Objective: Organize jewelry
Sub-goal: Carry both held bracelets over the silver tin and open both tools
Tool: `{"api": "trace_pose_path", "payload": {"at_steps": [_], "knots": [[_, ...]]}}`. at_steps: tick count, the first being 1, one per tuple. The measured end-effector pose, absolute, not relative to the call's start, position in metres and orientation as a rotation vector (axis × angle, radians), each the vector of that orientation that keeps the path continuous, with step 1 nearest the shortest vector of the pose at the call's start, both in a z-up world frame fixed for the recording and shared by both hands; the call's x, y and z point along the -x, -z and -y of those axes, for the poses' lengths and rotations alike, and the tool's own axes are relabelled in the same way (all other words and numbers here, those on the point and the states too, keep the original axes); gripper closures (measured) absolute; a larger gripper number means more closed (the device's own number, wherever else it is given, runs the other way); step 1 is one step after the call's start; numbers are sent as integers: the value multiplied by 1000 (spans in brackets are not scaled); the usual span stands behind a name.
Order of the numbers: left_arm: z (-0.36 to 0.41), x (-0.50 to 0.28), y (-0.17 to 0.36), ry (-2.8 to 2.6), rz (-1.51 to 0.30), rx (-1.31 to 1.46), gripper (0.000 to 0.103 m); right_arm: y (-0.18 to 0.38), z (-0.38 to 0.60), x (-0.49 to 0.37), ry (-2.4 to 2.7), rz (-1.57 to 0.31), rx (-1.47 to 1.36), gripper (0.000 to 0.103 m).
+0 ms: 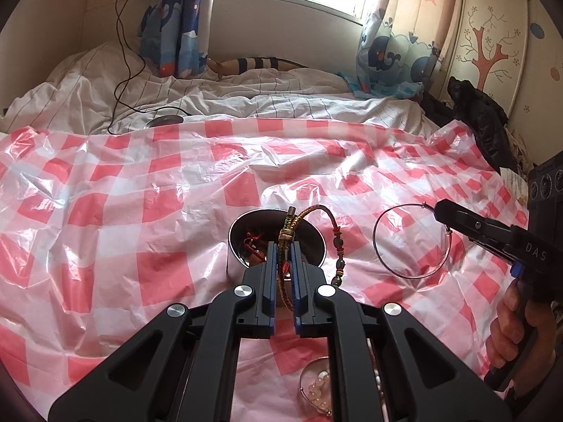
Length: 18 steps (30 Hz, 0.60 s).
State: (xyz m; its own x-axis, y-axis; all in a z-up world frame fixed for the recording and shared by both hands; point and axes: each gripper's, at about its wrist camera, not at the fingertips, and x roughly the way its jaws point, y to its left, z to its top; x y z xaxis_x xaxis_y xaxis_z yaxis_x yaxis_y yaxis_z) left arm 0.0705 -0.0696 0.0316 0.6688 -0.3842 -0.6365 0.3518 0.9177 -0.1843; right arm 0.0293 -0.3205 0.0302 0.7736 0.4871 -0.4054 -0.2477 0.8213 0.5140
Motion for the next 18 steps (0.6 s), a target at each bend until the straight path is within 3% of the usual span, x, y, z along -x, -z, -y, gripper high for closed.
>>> {"api": "trace_pose_path", "payload": {"at_steps": [18], "knots": [[74, -131, -1, 403, -833, 122, 96, -20, 313, -80, -399, -564, -510, 98]]}}
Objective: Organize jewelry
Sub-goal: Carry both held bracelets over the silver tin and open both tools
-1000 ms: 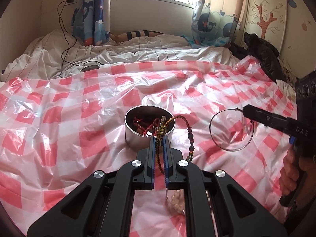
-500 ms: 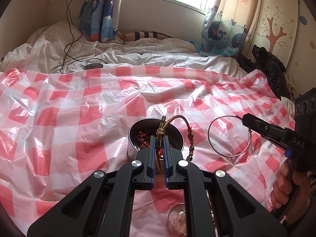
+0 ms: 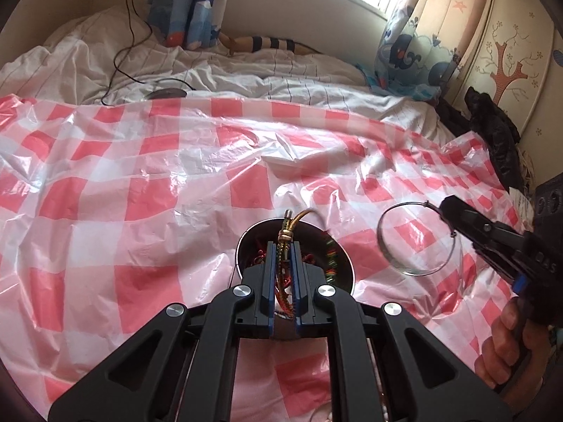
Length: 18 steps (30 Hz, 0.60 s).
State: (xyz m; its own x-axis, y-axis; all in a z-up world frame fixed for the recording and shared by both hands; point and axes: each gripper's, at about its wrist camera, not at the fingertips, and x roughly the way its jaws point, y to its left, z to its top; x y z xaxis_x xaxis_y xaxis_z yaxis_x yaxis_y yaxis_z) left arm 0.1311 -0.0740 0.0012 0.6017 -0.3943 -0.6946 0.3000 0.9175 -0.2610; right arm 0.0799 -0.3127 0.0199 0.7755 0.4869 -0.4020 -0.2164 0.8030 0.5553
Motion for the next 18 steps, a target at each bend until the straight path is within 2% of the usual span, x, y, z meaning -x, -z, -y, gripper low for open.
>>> {"api": "trace_pose_path", "payload": {"at_steps": [2, 4, 5, 6, 10, 11, 13, 18], "knots": [[80, -137, 4, 394, -861, 98, 95, -22, 313, -81, -406, -556, -510, 98], [82, -139, 7, 393, -881, 93, 85, -24, 311, -82, -416, -551, -510, 98], [81, -138, 7, 377, -888, 86, 74, -25, 310, -83, -420, -551, -505, 98], [79, -138, 7, 365, -882, 85, 71, -25, 309, -85, -416, -558, -497, 98], [74, -137, -1, 361, -864, 97, 68, -8, 308, -98, -374, -735, -410, 96], [73, -137, -3, 363, -861, 101, 66, 0, 307, -101, -364, -793, -381, 76], [72, -136, -6, 364, -856, 104, 64, 14, 305, -101, -326, -863, -325, 46], [70, -134, -9, 369, -852, 112, 61, 32, 284, -100, -269, -910, -148, 49]]}}
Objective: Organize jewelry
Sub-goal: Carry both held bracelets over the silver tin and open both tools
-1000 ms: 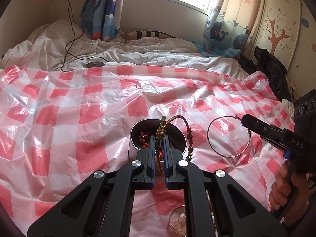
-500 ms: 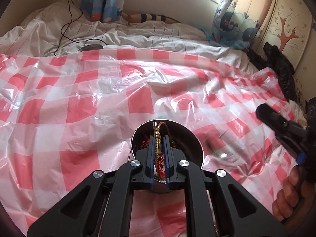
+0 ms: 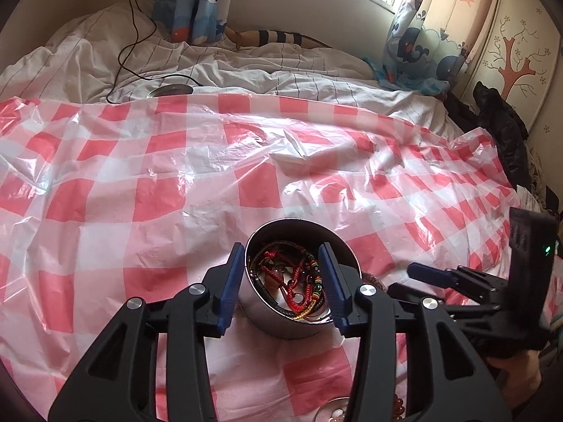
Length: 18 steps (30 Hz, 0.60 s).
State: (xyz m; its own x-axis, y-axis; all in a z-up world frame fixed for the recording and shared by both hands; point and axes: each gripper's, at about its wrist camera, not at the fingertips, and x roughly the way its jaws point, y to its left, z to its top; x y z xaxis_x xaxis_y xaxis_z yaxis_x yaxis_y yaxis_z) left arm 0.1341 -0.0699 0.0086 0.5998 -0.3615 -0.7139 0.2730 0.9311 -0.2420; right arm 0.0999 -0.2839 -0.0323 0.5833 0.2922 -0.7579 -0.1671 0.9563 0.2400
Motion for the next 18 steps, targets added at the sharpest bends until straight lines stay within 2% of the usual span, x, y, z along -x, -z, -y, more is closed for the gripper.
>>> {"api": "trace_pose_path", "payload": {"at_steps": [1, 4, 5, 7, 15, 18], "knots": [[70, -133, -9, 371, -851, 114, 61, 39, 276, -101, -252, -922, -94, 54], [69, -129, -13, 380, -846, 119, 60, 63, 266, -102, -192, -958, 29, 91], [67, -126, -16, 381, -841, 121, 59, 66, 265, -100, -178, -944, 54, 96], [63, -122, -20, 379, -833, 123, 58, 59, 268, -95, -176, -914, 52, 99], [27, -108, -24, 322, -838, 182, 52, -19, 280, -80, -194, -694, -58, 99], [14, -104, -22, 299, -843, 215, 51, -26, 255, -96, -223, -697, -7, 99]]}}
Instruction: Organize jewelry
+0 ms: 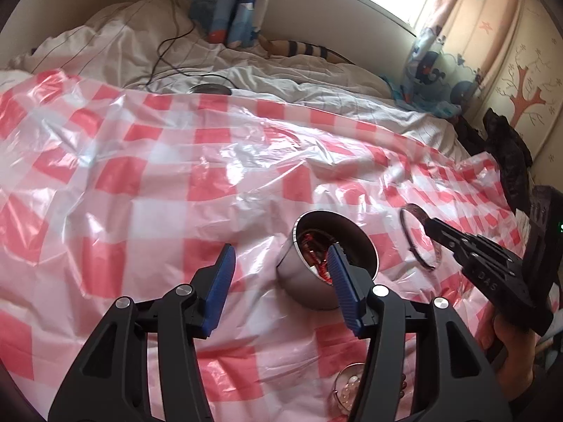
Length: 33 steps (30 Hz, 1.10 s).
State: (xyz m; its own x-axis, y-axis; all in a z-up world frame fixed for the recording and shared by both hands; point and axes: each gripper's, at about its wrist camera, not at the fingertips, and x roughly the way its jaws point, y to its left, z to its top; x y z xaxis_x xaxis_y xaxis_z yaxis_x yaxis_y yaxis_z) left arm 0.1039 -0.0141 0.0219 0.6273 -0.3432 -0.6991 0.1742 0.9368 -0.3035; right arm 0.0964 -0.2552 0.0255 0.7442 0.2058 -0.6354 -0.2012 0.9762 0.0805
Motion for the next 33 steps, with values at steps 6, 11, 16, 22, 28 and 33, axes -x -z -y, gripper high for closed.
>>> {"api": "trace_pose_path", "payload": {"at_steps": [6, 11, 16, 22, 28, 33], "knots": [[6, -106, -25, 295, -833, 232, 49, 17, 197, -143, -276, -860, 121, 98], [7, -103, -26, 313, -841, 219, 47, 9, 216, -114, -234, -798, 68, 81], [18, -78, -19, 354, -868, 157, 47, -5, 248, -41, -300, -802, 36, 79], [60, -26, 15, 471, -957, -21, 47, 14, 278, 9, -313, -854, -51, 79], [76, -11, 35, 537, -994, -54, 47, 15, 267, 4, -327, -858, -19, 79], [70, -16, 44, 563, -1010, 39, 51, 17, 266, 2, -328, -860, -23, 75]]}}
